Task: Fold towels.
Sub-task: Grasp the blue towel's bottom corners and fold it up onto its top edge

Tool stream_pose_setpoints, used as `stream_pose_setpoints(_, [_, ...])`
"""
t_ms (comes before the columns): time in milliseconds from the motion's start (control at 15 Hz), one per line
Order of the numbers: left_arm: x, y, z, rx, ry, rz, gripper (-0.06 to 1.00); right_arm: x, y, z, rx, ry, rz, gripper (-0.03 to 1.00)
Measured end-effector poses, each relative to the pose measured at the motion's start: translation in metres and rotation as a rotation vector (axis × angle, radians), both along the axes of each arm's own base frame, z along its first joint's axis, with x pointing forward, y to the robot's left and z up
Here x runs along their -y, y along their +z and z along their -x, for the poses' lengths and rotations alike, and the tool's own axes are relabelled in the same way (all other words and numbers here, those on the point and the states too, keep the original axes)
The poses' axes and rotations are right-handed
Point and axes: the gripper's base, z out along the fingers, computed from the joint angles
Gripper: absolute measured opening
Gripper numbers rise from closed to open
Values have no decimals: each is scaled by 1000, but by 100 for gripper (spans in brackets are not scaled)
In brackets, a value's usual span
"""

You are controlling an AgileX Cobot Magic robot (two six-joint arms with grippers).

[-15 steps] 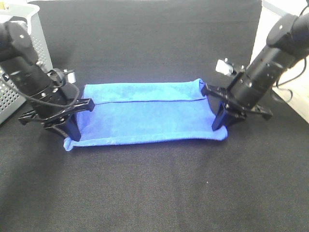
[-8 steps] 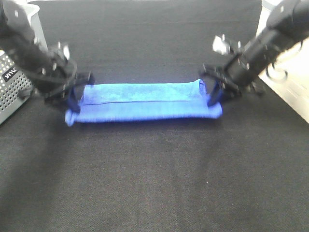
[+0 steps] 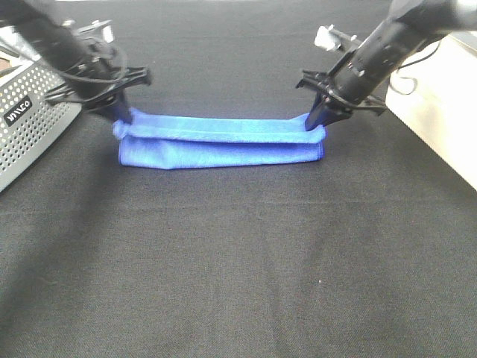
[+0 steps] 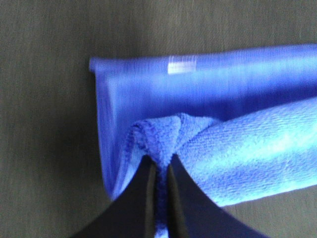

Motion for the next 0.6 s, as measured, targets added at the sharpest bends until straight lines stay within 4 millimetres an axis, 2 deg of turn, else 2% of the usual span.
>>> stream_pose_setpoints(200, [1,-26,-13,-17,-3,-16,5,0,-23,-13,24,-26,8,0])
stream_pose_setpoints(267, [1,-31,-13,-27,-1,-16,7,0,-24,-14,29,-40,7,2])
stream_pose_setpoints(333, [1,-35,-13,-37,5,-17,15,0,-24,-15,37,-52,6,8])
stream_pose_setpoints(400, [1,-36,-14,-36,7,-17,26,0,-25,-15,36,-52,7,20])
stream_pose_setpoints(467, [1,-35,-15,-22,11,-16,41,0,-25,-15,36,-54,7,36])
stream_pose_setpoints(533, [1,-35,-16,-13,12,-16,53,0,-25,-15,26,-52,5,63])
stream_pose_setpoints(600, [0,-33,-15,-9,7,-27,67,0,-22,-14,24,-49,4,76])
